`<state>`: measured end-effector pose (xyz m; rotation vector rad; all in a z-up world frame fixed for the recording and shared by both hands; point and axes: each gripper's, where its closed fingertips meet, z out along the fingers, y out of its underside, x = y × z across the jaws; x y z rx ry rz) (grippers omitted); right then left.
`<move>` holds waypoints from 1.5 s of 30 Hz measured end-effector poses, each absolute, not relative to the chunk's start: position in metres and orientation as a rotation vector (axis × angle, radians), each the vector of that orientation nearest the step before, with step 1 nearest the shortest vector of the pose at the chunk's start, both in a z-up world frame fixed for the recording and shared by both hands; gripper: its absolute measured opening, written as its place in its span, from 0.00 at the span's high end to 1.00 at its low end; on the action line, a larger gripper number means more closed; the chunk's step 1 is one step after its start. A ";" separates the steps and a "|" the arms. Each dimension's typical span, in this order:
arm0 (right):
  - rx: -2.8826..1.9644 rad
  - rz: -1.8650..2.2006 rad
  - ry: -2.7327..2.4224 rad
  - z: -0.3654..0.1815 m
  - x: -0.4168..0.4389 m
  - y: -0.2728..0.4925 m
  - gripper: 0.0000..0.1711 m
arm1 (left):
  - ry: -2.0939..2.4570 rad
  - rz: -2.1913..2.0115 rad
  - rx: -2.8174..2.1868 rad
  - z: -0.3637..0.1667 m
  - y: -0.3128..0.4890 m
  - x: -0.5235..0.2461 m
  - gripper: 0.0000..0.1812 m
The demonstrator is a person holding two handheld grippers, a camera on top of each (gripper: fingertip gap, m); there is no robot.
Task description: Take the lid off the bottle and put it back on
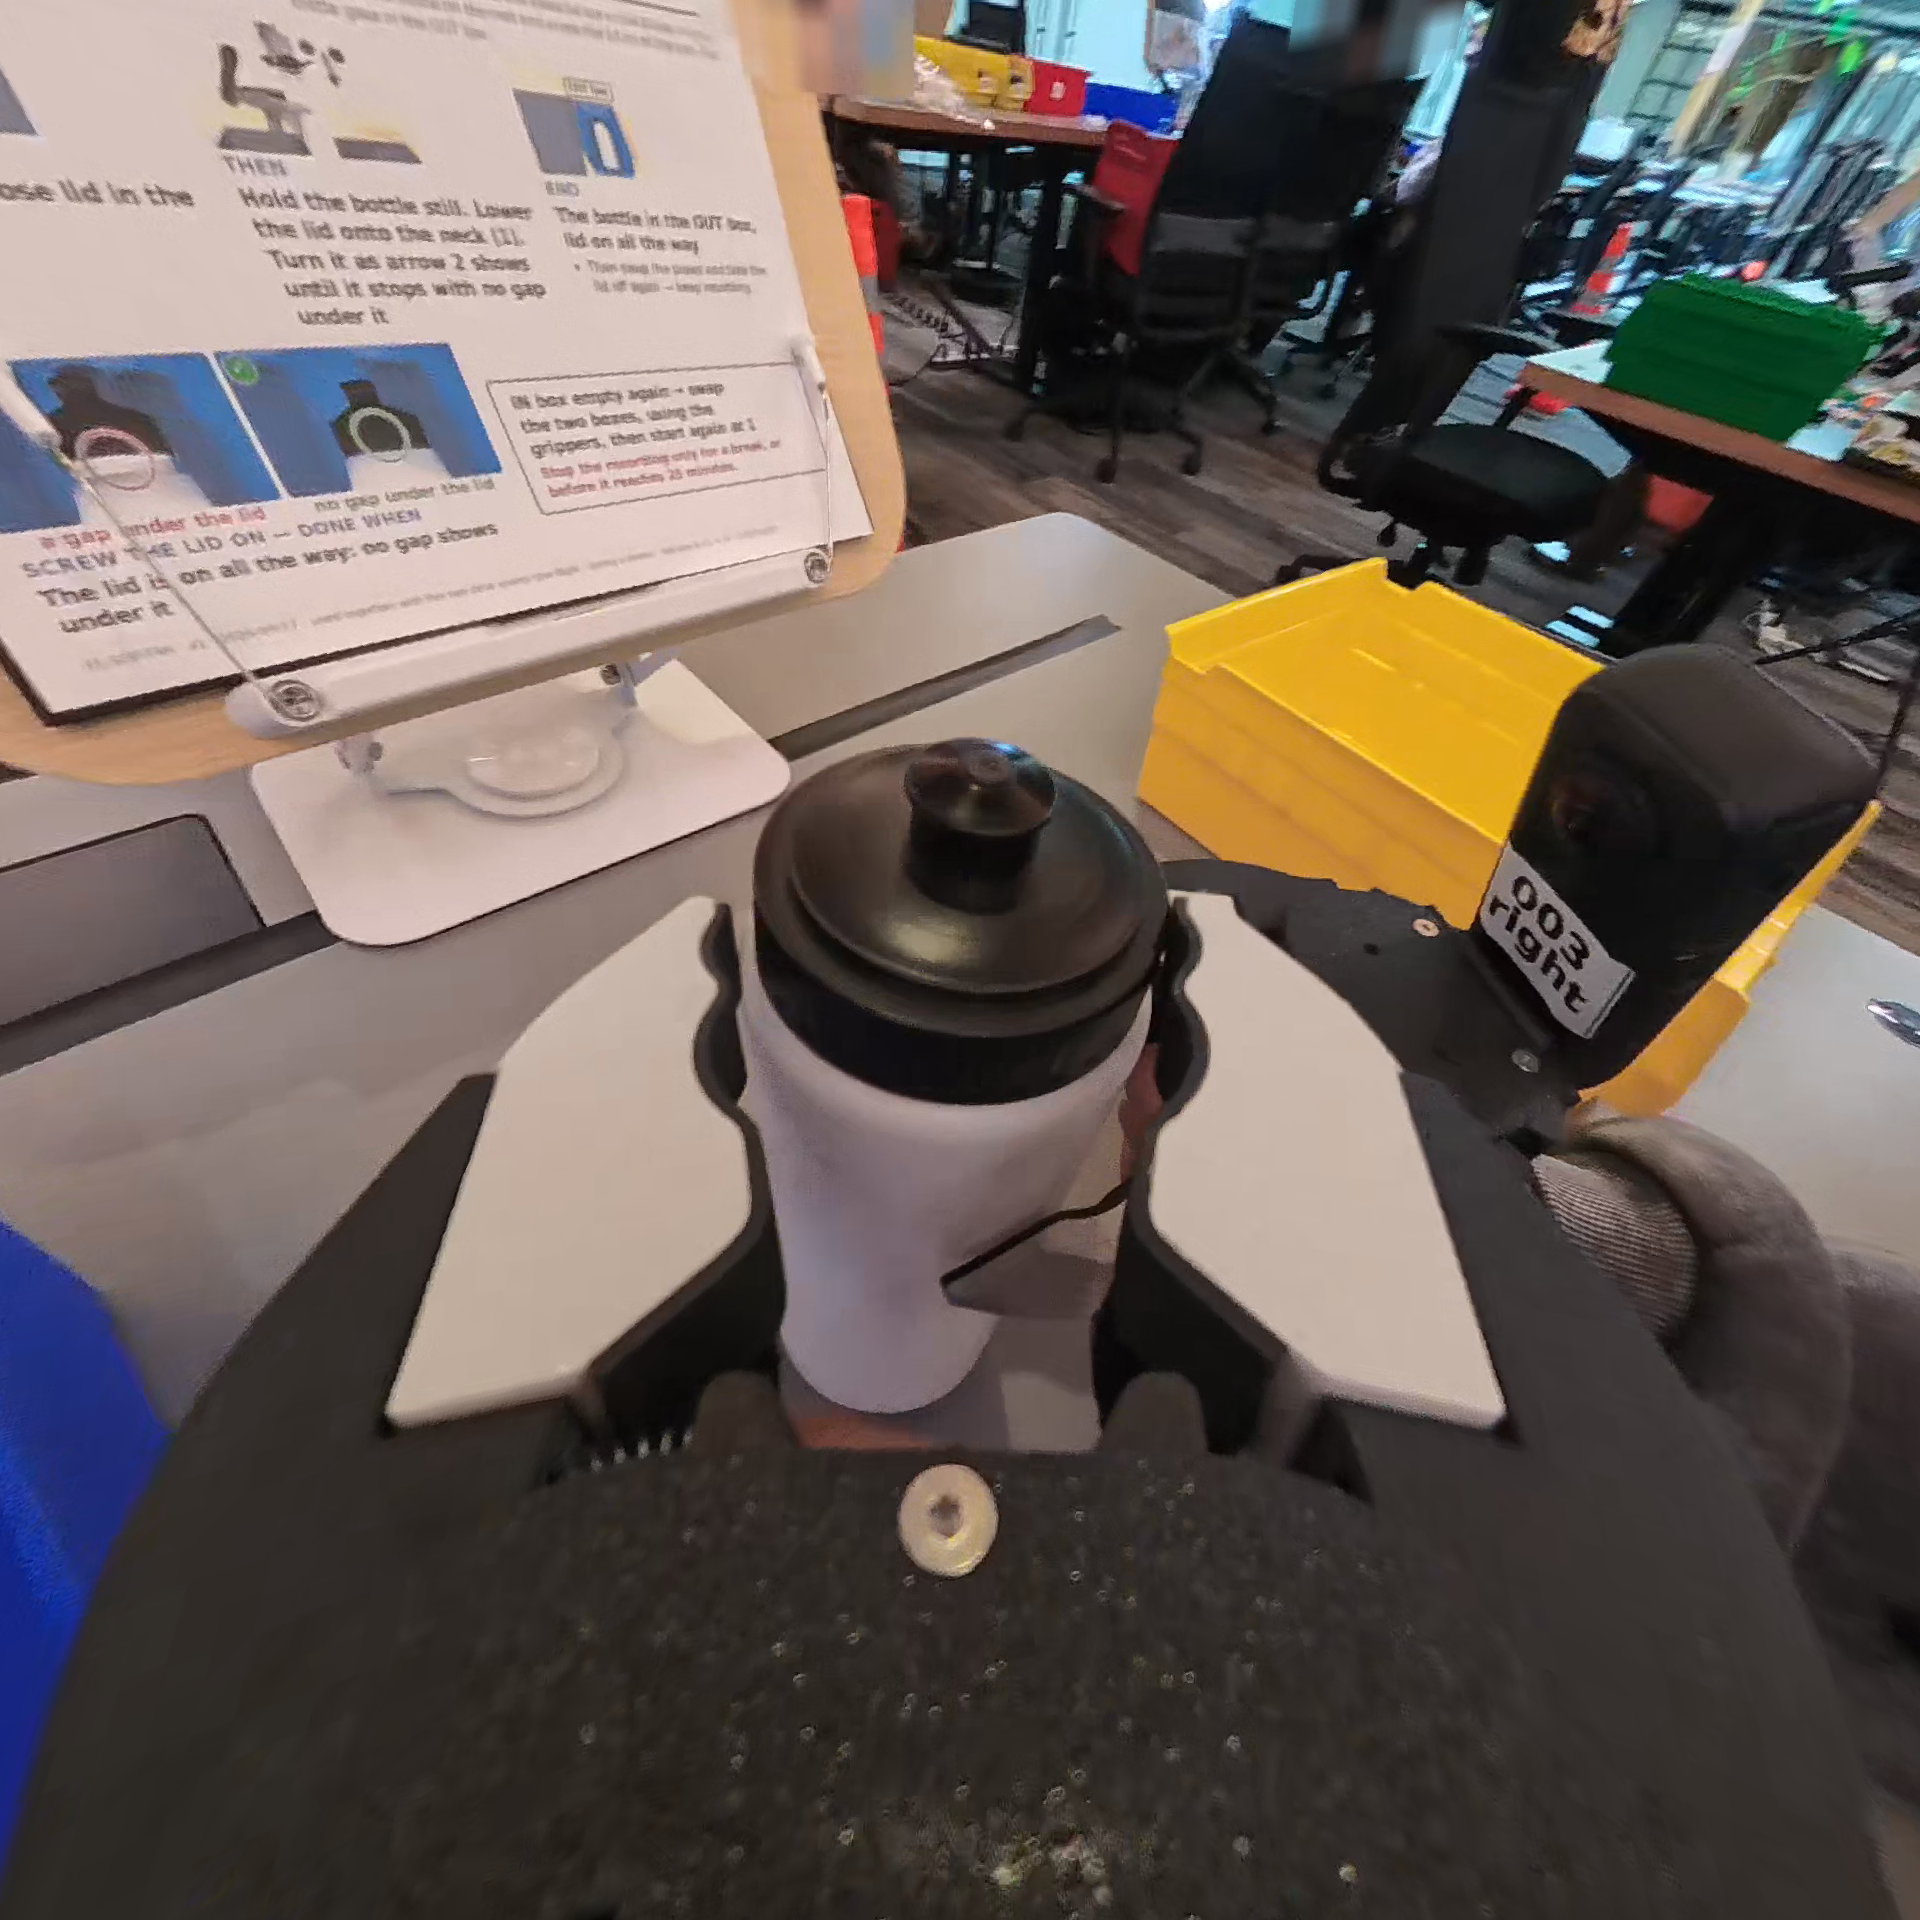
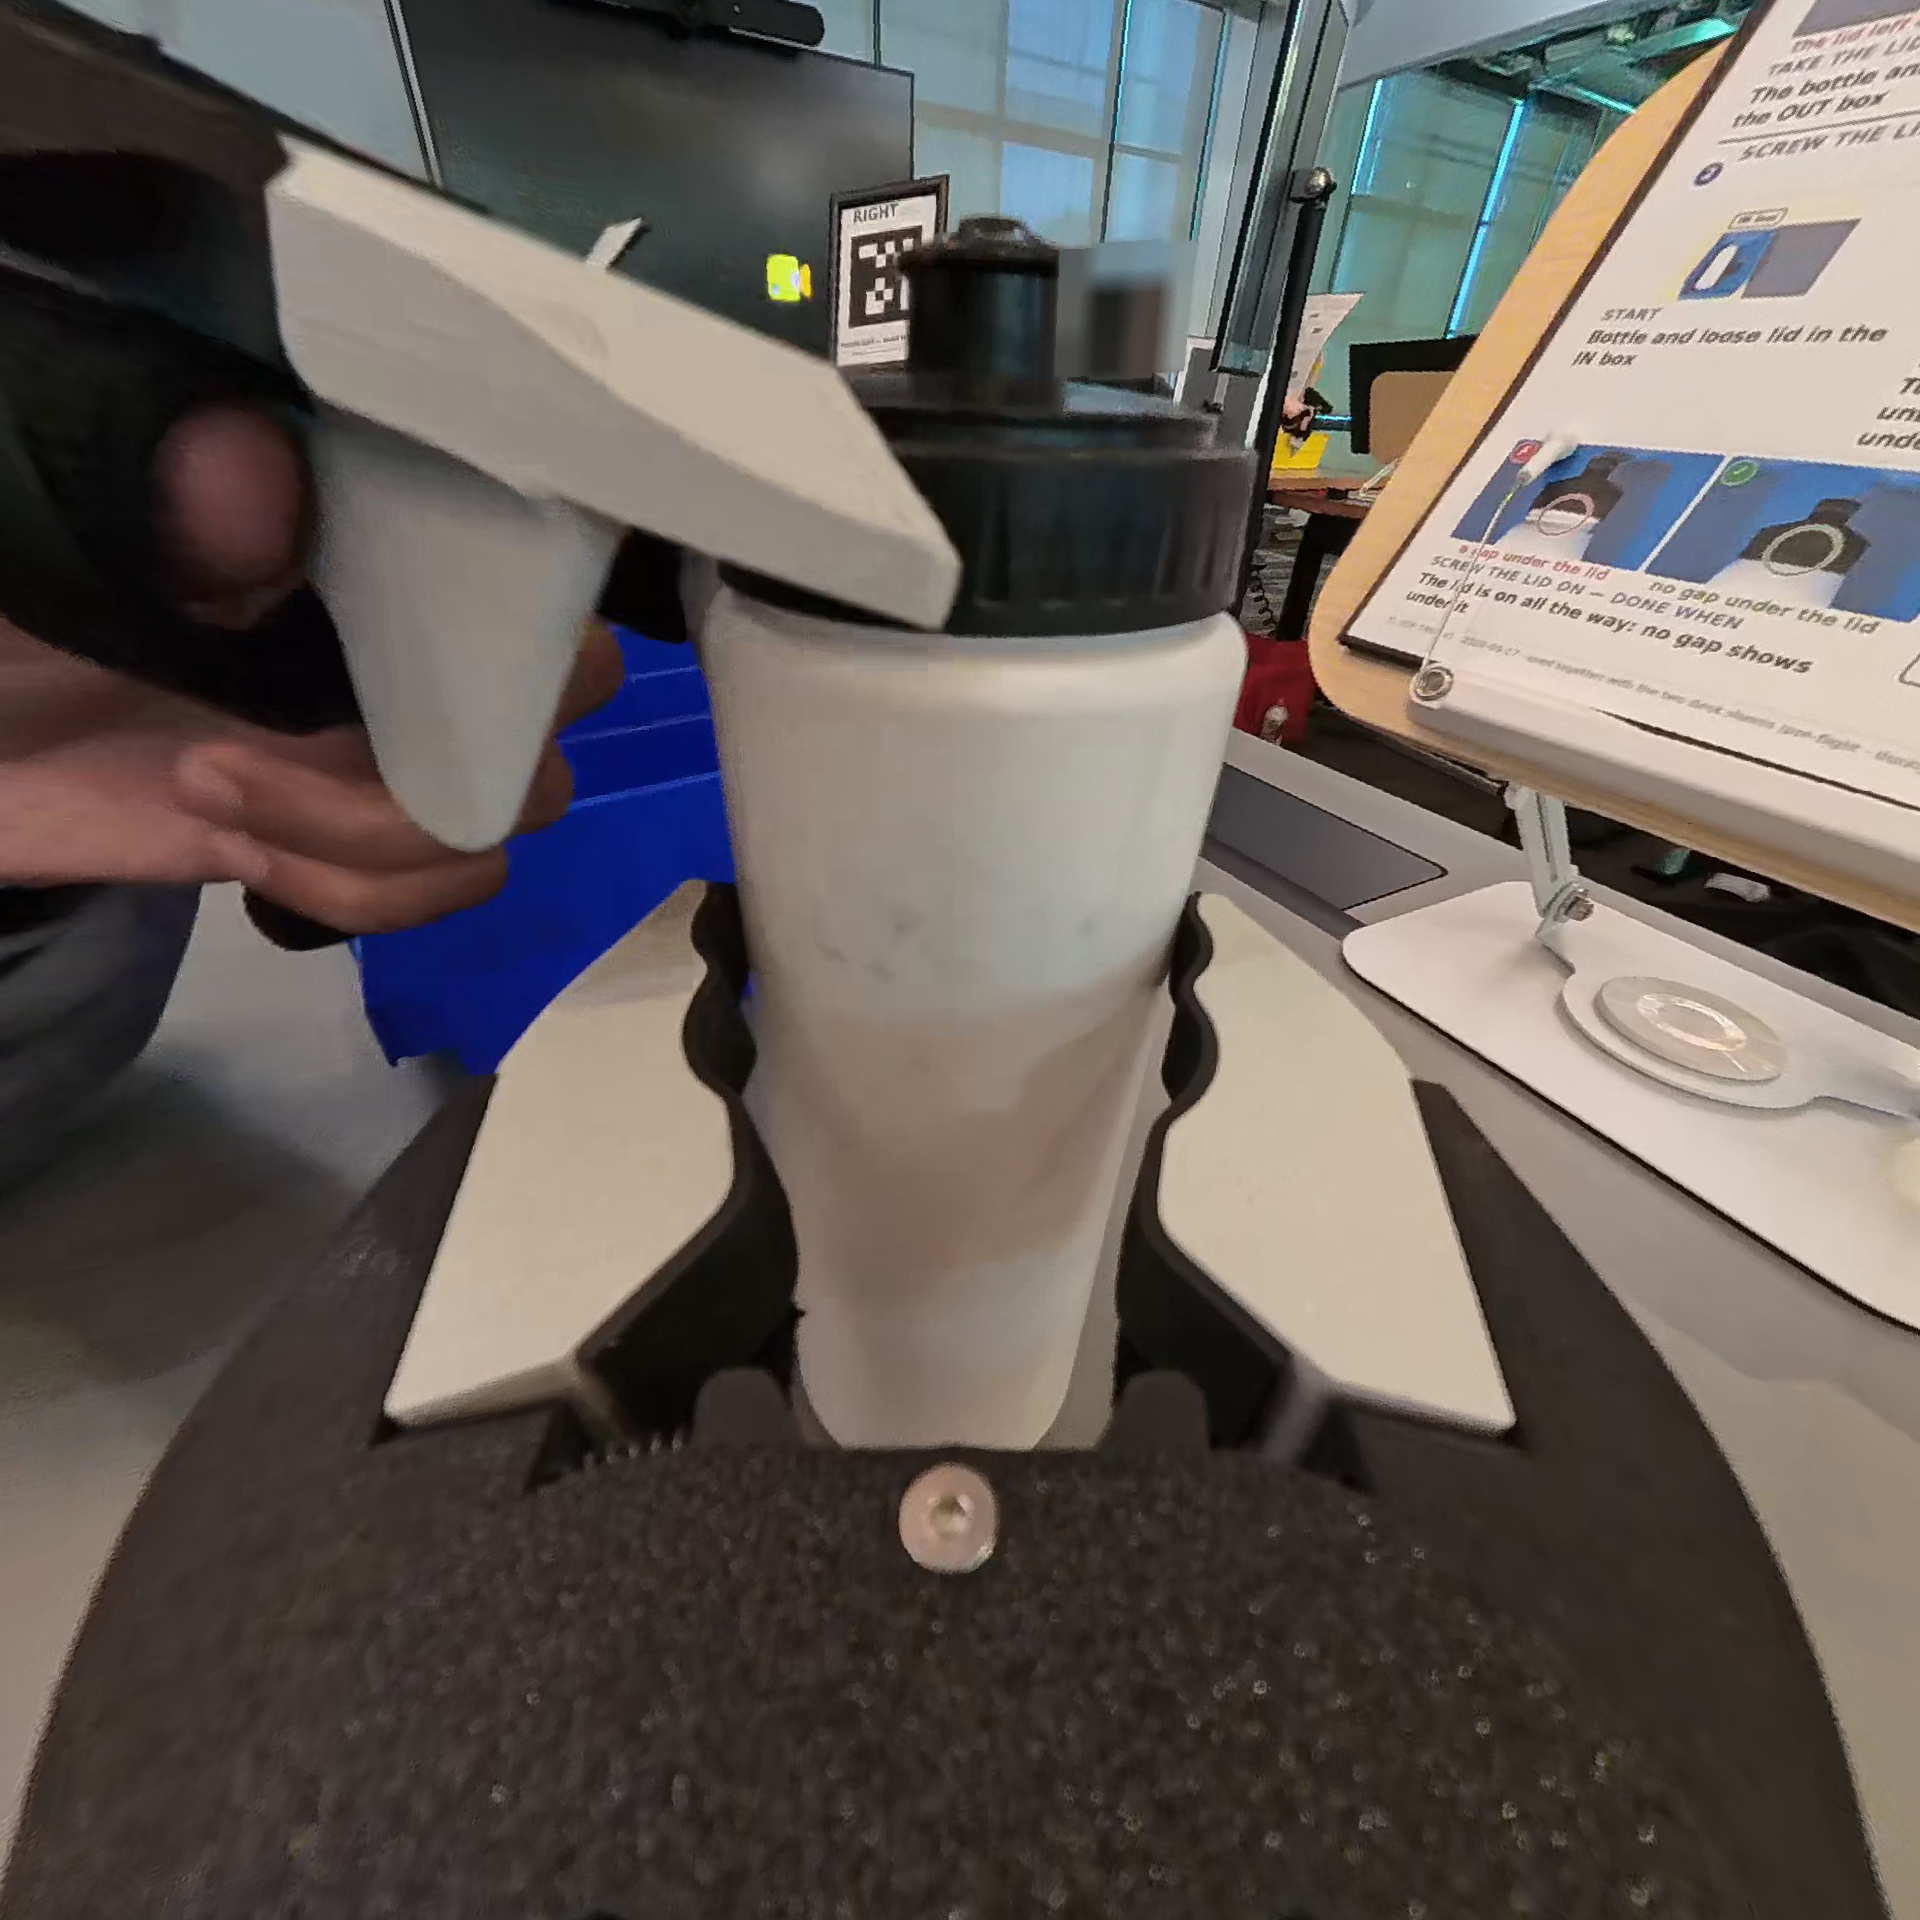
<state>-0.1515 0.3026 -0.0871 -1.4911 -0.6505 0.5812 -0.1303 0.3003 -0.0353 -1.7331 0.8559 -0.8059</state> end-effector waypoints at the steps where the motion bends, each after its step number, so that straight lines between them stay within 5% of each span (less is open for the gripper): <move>1: -1.491 0.585 -0.650 -0.087 -0.152 0.303 0.54 | 0.849 -0.784 -1.728 -0.035 0.300 -0.130 0.57; 20: -1.487 0.575 -0.661 -0.087 -0.151 0.301 0.54 | 1.046 -0.783 -1.689 -0.036 0.297 -0.132 0.60; 31: -1.503 0.629 -0.632 -0.086 -0.147 0.302 0.54 | 0.657 -0.850 -1.706 -0.002 0.262 -0.189 0.59; 38: -1.549 0.979 -0.456 -0.083 -0.135 0.303 0.55 | 0.496 -0.913 -1.773 -0.089 0.177 -0.210 0.64; 45: -1.478 1.428 -0.281 -0.065 -0.123 0.293 0.55 | 0.650 -0.759 -1.706 -0.096 0.175 -0.211 0.65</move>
